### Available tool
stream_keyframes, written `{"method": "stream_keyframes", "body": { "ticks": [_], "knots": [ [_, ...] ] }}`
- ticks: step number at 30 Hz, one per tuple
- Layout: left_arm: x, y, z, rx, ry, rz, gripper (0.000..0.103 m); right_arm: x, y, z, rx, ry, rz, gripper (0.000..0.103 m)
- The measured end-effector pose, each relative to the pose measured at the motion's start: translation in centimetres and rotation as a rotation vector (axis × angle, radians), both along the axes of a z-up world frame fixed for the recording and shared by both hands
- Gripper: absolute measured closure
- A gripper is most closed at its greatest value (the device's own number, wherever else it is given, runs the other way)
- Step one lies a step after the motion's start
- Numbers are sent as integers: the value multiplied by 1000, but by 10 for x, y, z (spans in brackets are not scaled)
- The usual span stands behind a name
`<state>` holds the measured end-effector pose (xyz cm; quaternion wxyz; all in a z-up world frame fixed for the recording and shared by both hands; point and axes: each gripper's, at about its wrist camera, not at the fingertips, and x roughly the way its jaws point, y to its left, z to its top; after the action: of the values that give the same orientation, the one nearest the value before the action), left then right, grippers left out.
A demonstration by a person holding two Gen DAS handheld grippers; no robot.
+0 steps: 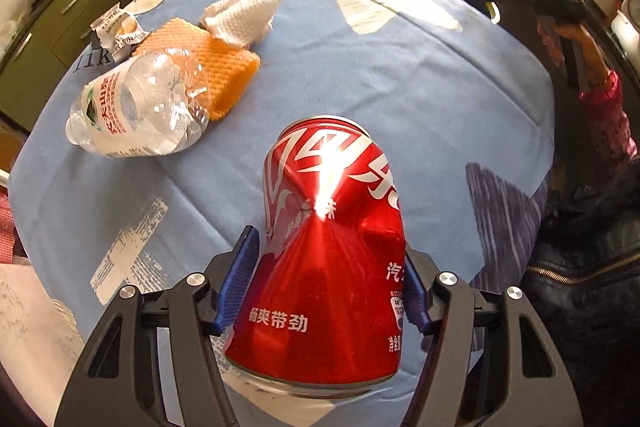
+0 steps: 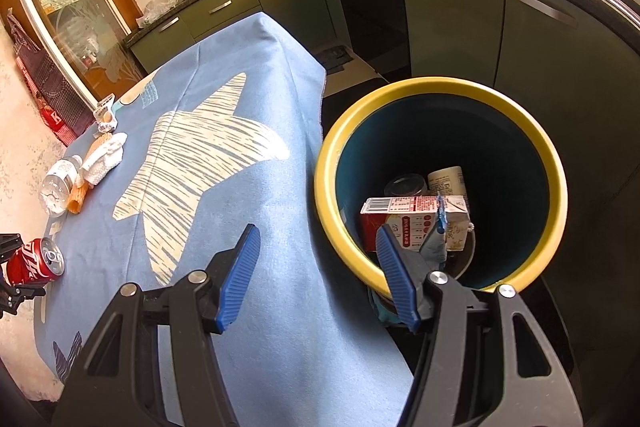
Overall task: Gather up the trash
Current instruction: 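Carry the red can over the bin and open the left tool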
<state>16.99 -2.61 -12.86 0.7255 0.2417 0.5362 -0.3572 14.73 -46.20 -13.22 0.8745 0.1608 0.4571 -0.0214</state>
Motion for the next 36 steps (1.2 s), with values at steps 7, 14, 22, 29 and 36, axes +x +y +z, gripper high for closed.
{"method": "stream_keyframes", "body": {
  "ticks": [7,14,22,29,36],
  "knots": [
    [-2,-19,17,-70,-49,23,39,-5,-10,-2,11,1,-20,45],
    [-10,-53,46,-119,-96,-45,39,-12,-18,5,18,-25,-33,45],
    [5,-138,65,-182,-119,-191,39,-40,-53,18,17,-60,-109,45],
    [17,-253,71,-224,-128,-351,39,-80,-104,23,23,-76,-224,45],
    [38,-379,47,-238,-90,-436,40,-111,-141,13,56,-79,-305,45]
  ]
}}
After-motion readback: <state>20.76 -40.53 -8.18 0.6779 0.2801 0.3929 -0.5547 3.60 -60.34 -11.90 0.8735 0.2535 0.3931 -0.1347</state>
